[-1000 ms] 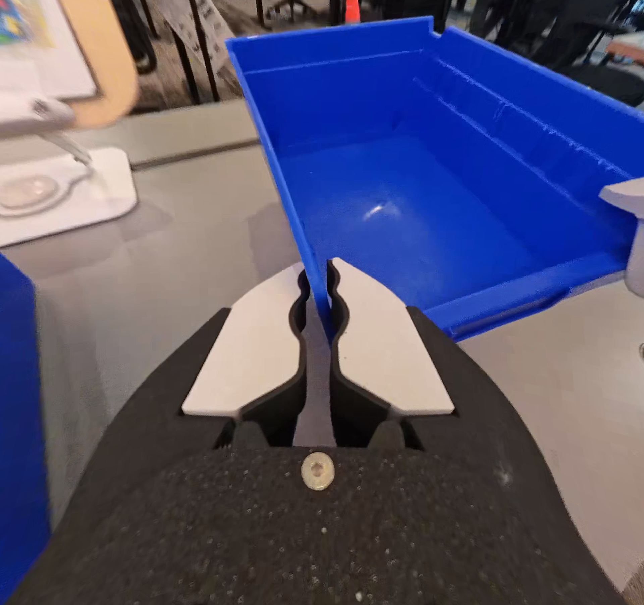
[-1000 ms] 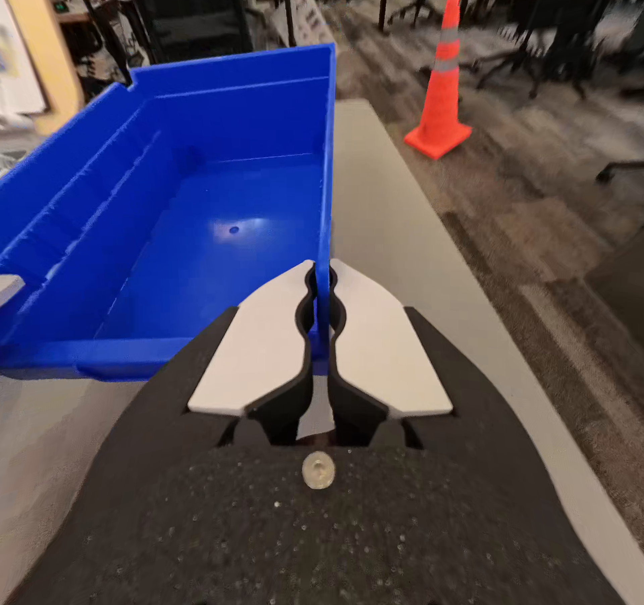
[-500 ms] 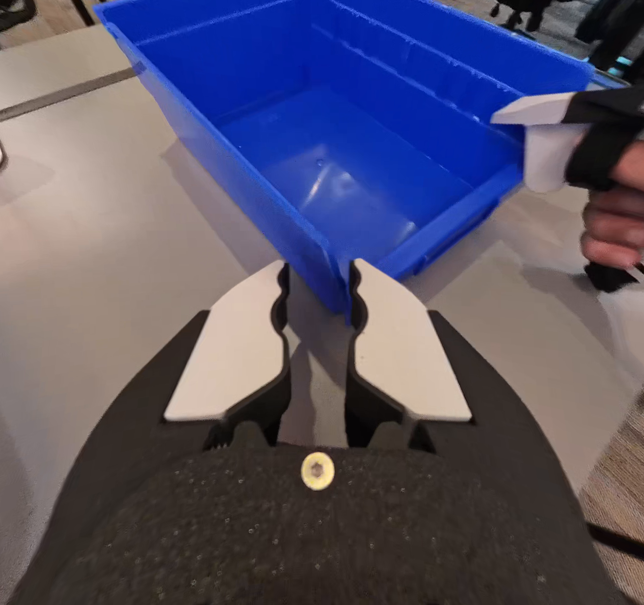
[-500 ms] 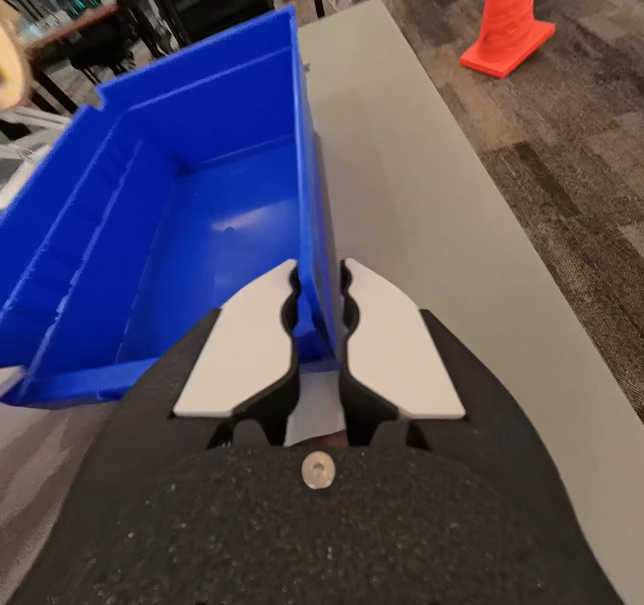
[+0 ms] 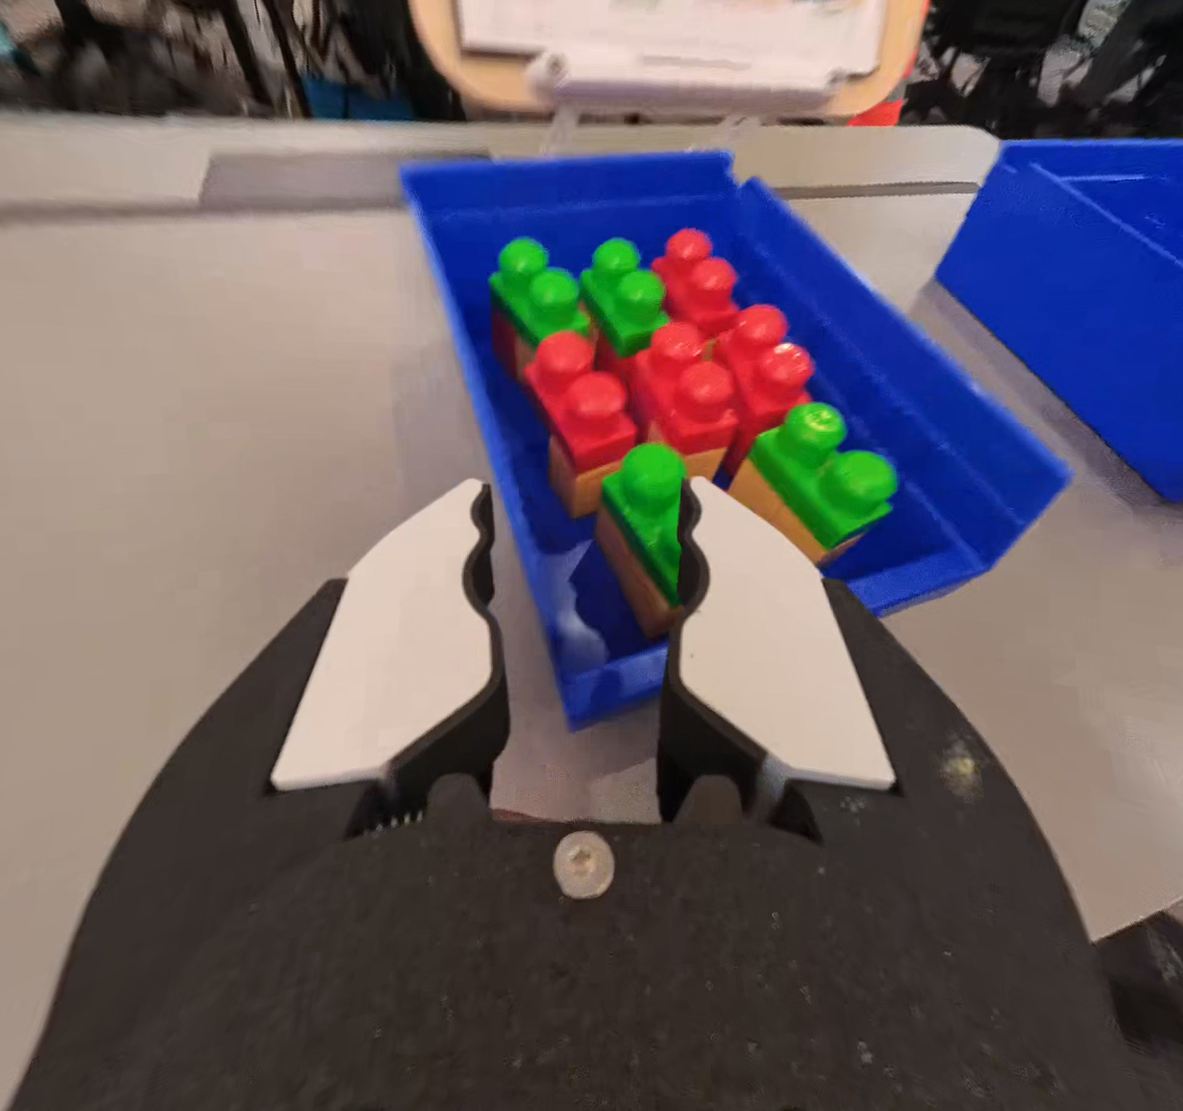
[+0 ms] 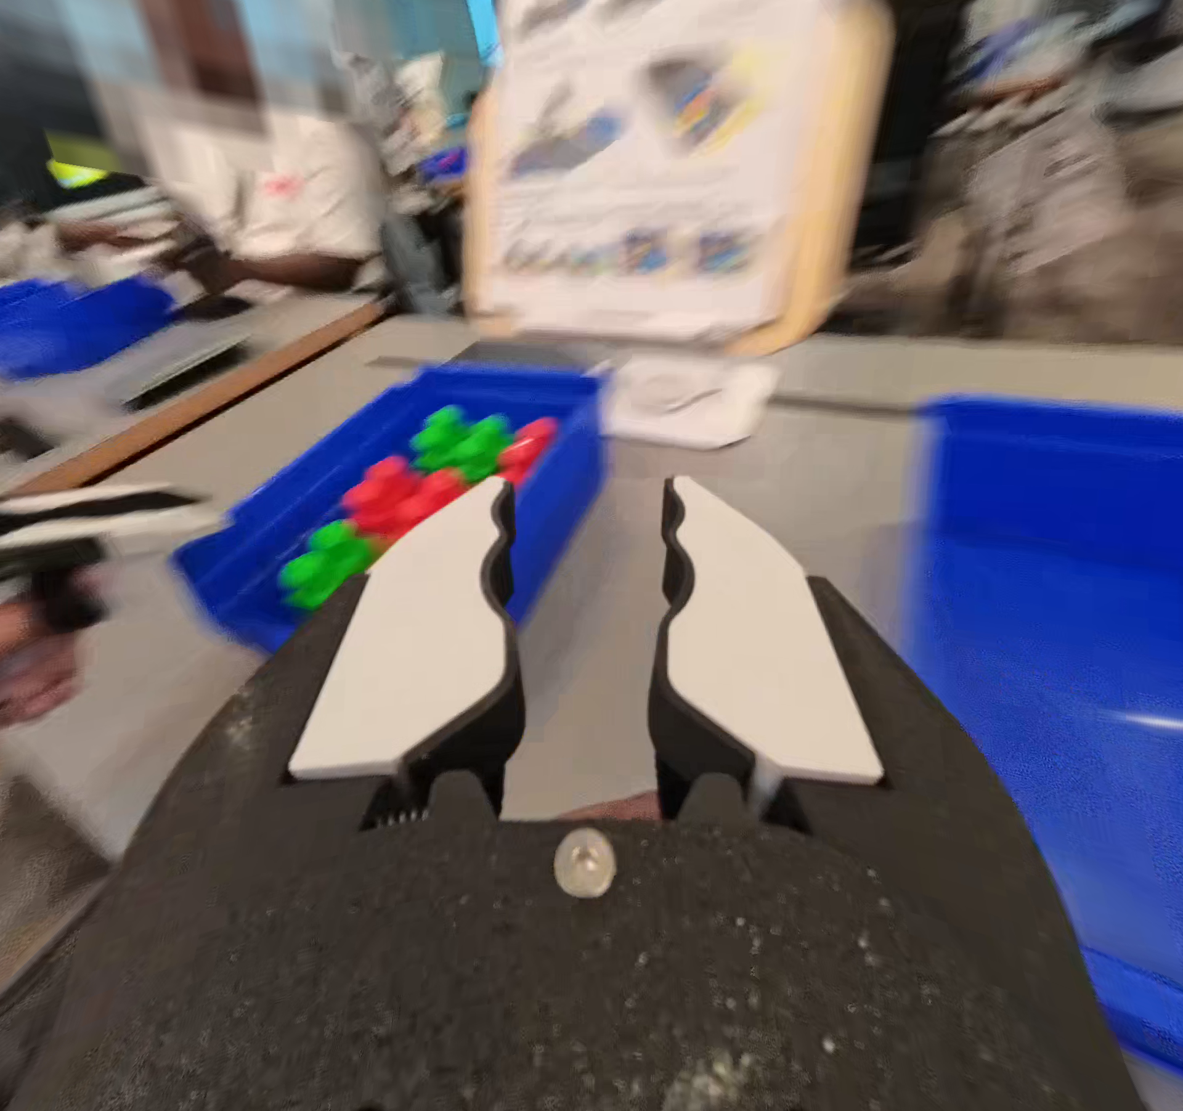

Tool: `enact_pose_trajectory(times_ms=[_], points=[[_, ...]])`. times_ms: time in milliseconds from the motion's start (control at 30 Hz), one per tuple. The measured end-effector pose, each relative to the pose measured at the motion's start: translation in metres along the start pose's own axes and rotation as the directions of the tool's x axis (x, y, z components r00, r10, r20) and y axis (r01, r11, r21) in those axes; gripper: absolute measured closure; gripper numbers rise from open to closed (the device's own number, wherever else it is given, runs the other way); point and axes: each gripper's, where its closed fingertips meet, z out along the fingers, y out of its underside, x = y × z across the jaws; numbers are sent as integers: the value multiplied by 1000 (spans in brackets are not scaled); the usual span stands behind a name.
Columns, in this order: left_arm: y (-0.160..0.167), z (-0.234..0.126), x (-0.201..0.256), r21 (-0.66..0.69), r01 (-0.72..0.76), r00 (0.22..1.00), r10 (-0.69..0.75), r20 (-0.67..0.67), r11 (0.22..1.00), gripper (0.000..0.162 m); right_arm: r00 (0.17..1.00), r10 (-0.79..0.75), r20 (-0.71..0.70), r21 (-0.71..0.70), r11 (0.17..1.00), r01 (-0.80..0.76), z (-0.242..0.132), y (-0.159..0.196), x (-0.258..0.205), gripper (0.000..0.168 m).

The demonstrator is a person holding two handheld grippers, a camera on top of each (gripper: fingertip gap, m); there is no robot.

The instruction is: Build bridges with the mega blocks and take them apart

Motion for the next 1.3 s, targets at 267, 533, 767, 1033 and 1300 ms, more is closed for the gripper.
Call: enact_pose_trajectory(times_ms=[267, 533, 767, 1033, 1300], points=[[50, 30, -16, -105, 81, 997, -82, 3, 991, 141, 994, -67, -91, -227, 973, 45, 96, 127, -78, 139], [42, 18, -44, -97, 23, 990, -9, 139, 995, 158, 958, -79, -276, -163, 986, 34, 101, 125, -89, 166], [34, -19, -135, -33, 73, 960, -62, 274, 997, 158, 959, -103, -262, -111, 991, 76, 143, 115, -182, 166], [45, -27, -238, -55, 89, 953, -69, 296, 994, 158, 957, -115, -267, -170, 983, 71, 207, 135, -256, 165], [47, -8, -255, -71, 139, 959, -117, 260, 988, 157, 970, -104, -221, -183, 981, 63, 221, 136, -258, 159]])
